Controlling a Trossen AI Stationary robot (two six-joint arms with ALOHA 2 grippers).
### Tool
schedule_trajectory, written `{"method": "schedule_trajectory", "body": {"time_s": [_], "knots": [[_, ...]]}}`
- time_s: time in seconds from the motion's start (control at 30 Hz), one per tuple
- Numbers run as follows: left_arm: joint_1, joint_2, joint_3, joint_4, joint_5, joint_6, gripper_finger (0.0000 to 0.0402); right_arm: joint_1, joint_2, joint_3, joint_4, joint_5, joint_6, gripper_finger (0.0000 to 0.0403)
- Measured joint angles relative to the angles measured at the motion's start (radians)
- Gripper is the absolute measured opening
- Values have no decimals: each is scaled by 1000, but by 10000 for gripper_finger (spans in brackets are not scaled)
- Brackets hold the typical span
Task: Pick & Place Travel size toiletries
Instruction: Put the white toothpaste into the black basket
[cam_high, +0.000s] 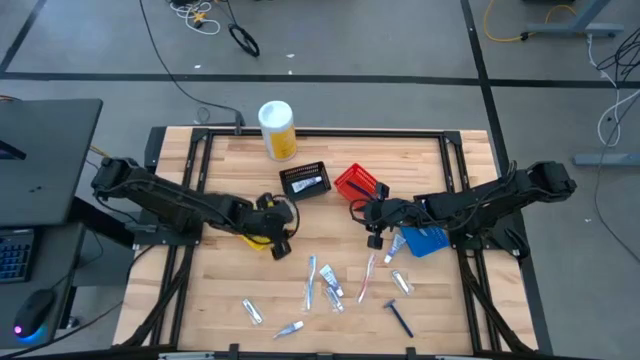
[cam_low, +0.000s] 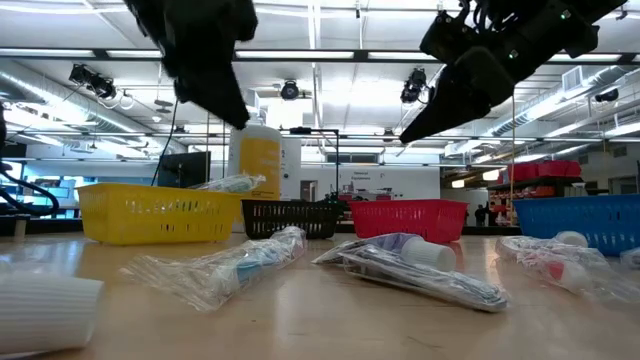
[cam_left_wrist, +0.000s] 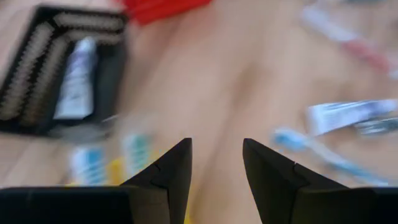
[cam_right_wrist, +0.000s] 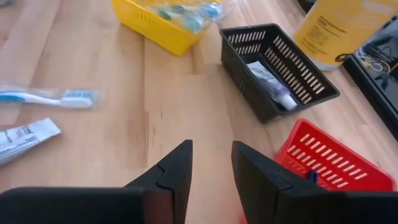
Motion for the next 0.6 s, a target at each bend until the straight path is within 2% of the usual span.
{"method": "schedule_trajectory", "body": {"time_s": [0.13,0.3,0.47,0.6], "knots": [[-54,0,0,147,25,-6,153,0,0,0,11,0,0,121],[-123,0,0,199,28,-1,153,0,0,0,22,0,0,121],[-194,20,-2,277,80,-100,153,0,0,0,30,0,0,121],[-265,54,-1,417,108,-64,153,0,0,0,39,1,0,121]]}}
